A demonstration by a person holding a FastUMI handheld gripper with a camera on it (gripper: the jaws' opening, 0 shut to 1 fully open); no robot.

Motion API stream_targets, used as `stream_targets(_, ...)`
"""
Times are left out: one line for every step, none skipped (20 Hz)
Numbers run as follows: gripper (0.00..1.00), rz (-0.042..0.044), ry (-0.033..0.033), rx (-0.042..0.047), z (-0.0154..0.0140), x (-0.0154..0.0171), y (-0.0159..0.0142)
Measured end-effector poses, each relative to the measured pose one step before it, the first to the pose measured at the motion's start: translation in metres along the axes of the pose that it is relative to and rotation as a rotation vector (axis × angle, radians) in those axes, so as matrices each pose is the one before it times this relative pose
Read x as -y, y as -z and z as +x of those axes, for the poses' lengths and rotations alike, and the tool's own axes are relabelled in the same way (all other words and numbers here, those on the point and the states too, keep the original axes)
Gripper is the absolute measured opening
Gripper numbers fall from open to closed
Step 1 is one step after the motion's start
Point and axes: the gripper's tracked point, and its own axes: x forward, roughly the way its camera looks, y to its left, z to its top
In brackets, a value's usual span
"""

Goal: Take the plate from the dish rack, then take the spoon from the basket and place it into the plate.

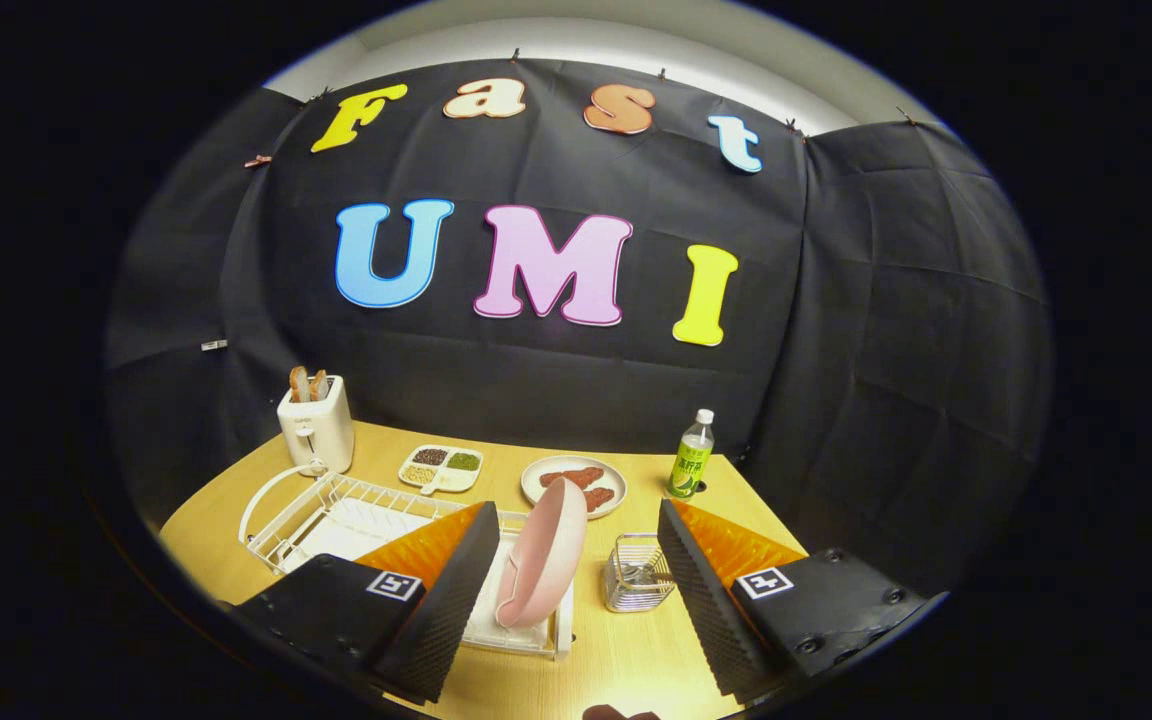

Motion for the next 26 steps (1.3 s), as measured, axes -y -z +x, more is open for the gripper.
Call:
stream_targets(0.98, 0.00861, -0.02709, -0.03035, 0.00832, -0.00510, 0.00417)
stream_targets(0.98, 0.01423, -0.02015, -0.03177, 0.00953, -0.00420, 0.00349)
stream_targets(0.98, 0.00201, 0.01067, -0.03044, 0.00983, 0.00360, 0.00359)
stream_targets(0.97, -0.00813, 0.01631, -0.03087, 0.01060, 0.00622, 0.00267)
stream_targets(0.98, -0.00824, 0.01642, -0.02949, 0.01052, 0.00462, 0.00322)
stream_targets(0.98, -0.00750, 0.00908, -0.03266, 0.01076, 0.00110, 0.00494)
stream_targets(0.98, -0.01284, 0.01618, -0.02458, 0.01007, 0.00369, 0.00360)
stream_targets(0.98, -0.01457, 0.02102, -0.02683, 0.00927, 0.00436, 0.00337)
stream_targets(0.97, -0.00953, 0.01376, -0.02146, 0.00855, 0.00222, 0.00276)
stream_targets(0.97, -0.00534, 0.01449, -0.02835, 0.00878, 0.00093, 0.00378)
stream_targets(0.96, 0.00256, 0.01225, -0.03201, 0.00806, 0.00120, 0.00478)
stream_targets(0.96, 0.00918, 0.01245, -0.03182, 0.00673, 0.00138, 0.00547)
stream_targets(0.95, 0.01322, 0.00907, -0.02618, 0.00645, -0.00001, 0.00329)
stream_targets(0.95, 0.01024, 0.00951, -0.02321, 0.00566, 0.00125, 0.00253)
stream_targets(0.92, 0.00620, 0.01223, -0.01365, 0.00411, 0.00179, 0.00065)
stream_targets(0.91, 0.01197, 0.00549, -0.01220, 0.00485, -0.00084, 0.00001)
stream_targets(0.86, 0.01045, 0.01251, -0.01310, 0.00305, 0.00091, 0.00163)
stream_targets(0.78, 0.02410, -0.00723, -0.01477, 0.00412, -0.00401, 0.00252)
stream_targets(0.62, 0.01915, -0.00164, -0.01810, 0.00052, -0.00353, 0.00164)
stream_targets(0.54, 0.01721, -0.00955, -0.01498, 0.00091, -0.00531, 0.00238)
stream_targets(0.47, 0.01099, -0.01127, -0.01675, 0.00055, -0.00538, 0.00214)
stream_targets(0.39, 0.00618, -0.00341, -0.01365, -0.00050, -0.00351, 0.00199)
stream_targets(0.32, 0.00131, 0.01341, 0.00125, -0.00141, 0.00198, 0.00091)
stream_targets(0.31, 0.00105, 0.00309, 0.00631, 0.00385, -0.00322, -0.00038)
stream_targets(0.29, -0.00252, 0.00331, 0.00472, -0.00270, -0.00165, -0.00029)
stream_targets(0.29, -0.00720, 0.00745, 0.00622, -0.00068, -0.00078, -0.00001)
